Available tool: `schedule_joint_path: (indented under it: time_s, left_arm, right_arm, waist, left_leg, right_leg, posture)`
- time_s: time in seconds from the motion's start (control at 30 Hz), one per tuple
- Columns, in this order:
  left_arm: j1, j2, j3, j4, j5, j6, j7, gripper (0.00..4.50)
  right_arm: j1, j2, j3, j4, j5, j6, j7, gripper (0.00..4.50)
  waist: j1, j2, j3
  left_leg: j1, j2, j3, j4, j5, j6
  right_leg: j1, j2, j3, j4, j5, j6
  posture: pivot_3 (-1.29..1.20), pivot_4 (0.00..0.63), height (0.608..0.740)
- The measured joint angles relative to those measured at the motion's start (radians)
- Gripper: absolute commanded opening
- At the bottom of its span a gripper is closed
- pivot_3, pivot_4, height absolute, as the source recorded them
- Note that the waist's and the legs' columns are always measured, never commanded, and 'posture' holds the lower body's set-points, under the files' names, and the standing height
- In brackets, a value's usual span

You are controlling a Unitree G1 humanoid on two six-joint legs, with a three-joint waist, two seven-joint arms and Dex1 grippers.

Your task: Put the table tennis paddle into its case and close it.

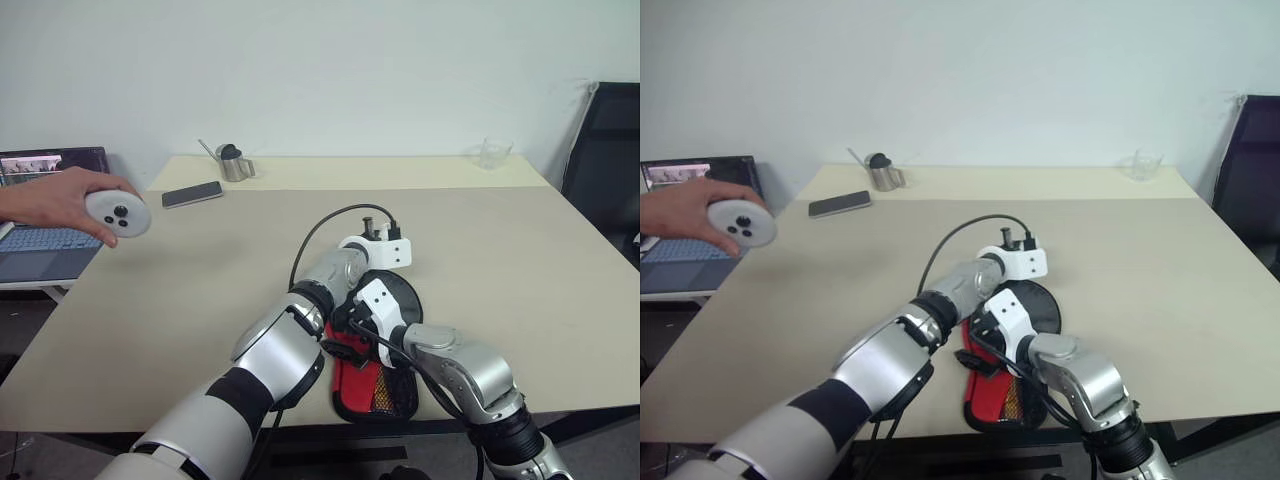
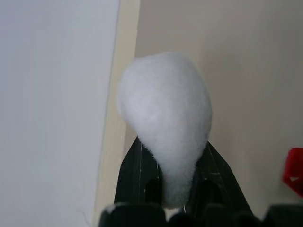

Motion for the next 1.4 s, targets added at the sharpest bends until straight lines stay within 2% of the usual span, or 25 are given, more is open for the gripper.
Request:
schedule_joint_path:
  time_s: [0.23,0.37,0.4,0.47,0.63,0.73,1.0,1.23,1.33,1.4]
  left_arm:
    - [0.0,-0.019,-0.031,0.003,0.043,-0.029,0.0,0.27]
    - [0.005,-0.016,-0.019,0.003,0.031,-0.009,-0.084,0.27]
    - [0.011,-0.013,-0.012,0.003,0.026,-0.004,-0.109,0.83]
    - [0.026,-0.013,-0.002,0.003,0.016,0.006,-0.141,1.3]
    - [0.037,0.01,0.003,-0.016,0.012,0.011,-0.155,3.2]
    - [0.037,0.028,0.0,-0.032,0.014,0.005,-0.151,4.19]
    - [0.042,0.12,0.121,-0.041,-0.108,-0.025,-0.283,4.19]
    - [0.042,0.251,0.229,-0.063,-0.233,-0.133,-0.514,4.19]
    - [0.046,0.346,0.293,-0.155,-0.343,-0.193,-0.74,4.19]
    - [0.069,0.417,0.335,-0.249,-0.419,-0.194,-0.888,4.19]
  right_arm:
    - [0.0,0.008,-0.001,0.001,0.0,0.0,-0.001,4.5]
    - [-0.004,0.013,-0.001,0.012,0.0,-0.003,0.002,4.5]
    - [-0.007,0.014,-0.001,0.019,0.0,-0.006,0.004,4.5]
    - [-0.012,0.015,0.0,0.028,0.0,-0.012,0.007,4.5]
    - [-0.028,0.016,0.006,0.06,0.0,-0.028,0.023,4.5]
    - [-0.033,0.014,0.01,0.072,-0.002,-0.04,0.03,4.5]
    - [-0.078,-0.042,0.016,0.12,0.0,-0.078,0.081,4.5]
    - [-0.095,-0.186,-0.101,0.105,0.034,-0.029,0.124,4.5]
    - [-0.095,-0.286,-0.138,0.028,0.077,-0.006,0.181,4.5]
    - [-0.096,-0.341,-0.184,-0.004,0.108,0.014,0.203,4.5]
  waist:
    - [0.0,0.0,0.0]
    - [-0.002,0.0,0.0]
    - [-0.004,0.0,0.0]
    - [-0.007,0.0,0.0]
    - [-0.007,0.001,-0.001]
    - [-0.008,0.001,-0.001]
    - [-0.009,0.001,-0.002]
    - [-0.001,0.001,-0.001]
    - [-0.003,0.002,-0.001]
    - [-0.006,0.002,-0.001]
  left_leg:
    - [0.0,0.0,0.0,0.0,0.0,0.0]
    - [0.0,0.0,0.0,0.0,0.0,0.0]
    - [0.001,0.0,0.0,0.0,0.0,0.0]
    - [0.001,0.001,0.0,0.0,0.0,0.0]
    - [0.003,0.001,-0.001,0.0,0.0,0.0]
    - [0.003,0.001,-0.001,0.0,0.0,0.0]
    - [0.002,0.001,-0.002,0.0,0.0,0.0]
    - [-0.004,0.0,-0.004,0.0,0.0,0.0]
    - [-0.019,0.0,-0.005,0.002,0.002,-0.004]
    - [-0.02,0.001,-0.004,0.002,0.003,-0.004]
  right_leg:
    - [0.0,0.0,-0.001,0.0,0.0,0.0]
    - [0.0,0.0,-0.001,0.0,0.0,0.0]
    - [0.0,0.0,-0.001,0.0,0.0,0.0]
    - [0.0,0.0,-0.001,0.001,0.0,0.0]
    - [0.002,0.0,-0.001,0.001,0.0,0.0]
    - [0.002,0.0,-0.001,0.001,0.0,0.0]
    - [0.002,0.0,-0.002,0.001,0.0,0.0]
    - [-0.001,-0.001,-0.007,-0.002,0.0,0.0]
    - [-0.016,-0.001,-0.008,0.0,0.0,-0.001]
    - [-0.018,-0.003,-0.007,0.0,0.0,-0.001]
  posture:
    - [0.0,0.15,0.74]
    - [0.0,0.15,0.74]
    - [0.0,0.15,0.74]
    - [0.0,0.15,0.74]
    - [0.0,0.15,0.74]
    - [0.0,0.15,0.74]
    - [0.0,0.15,0.74]
    - [0.0,0.15,0.74]
    - [0.0,0.15,0.74]
    - [0.0,0.15,0.74]
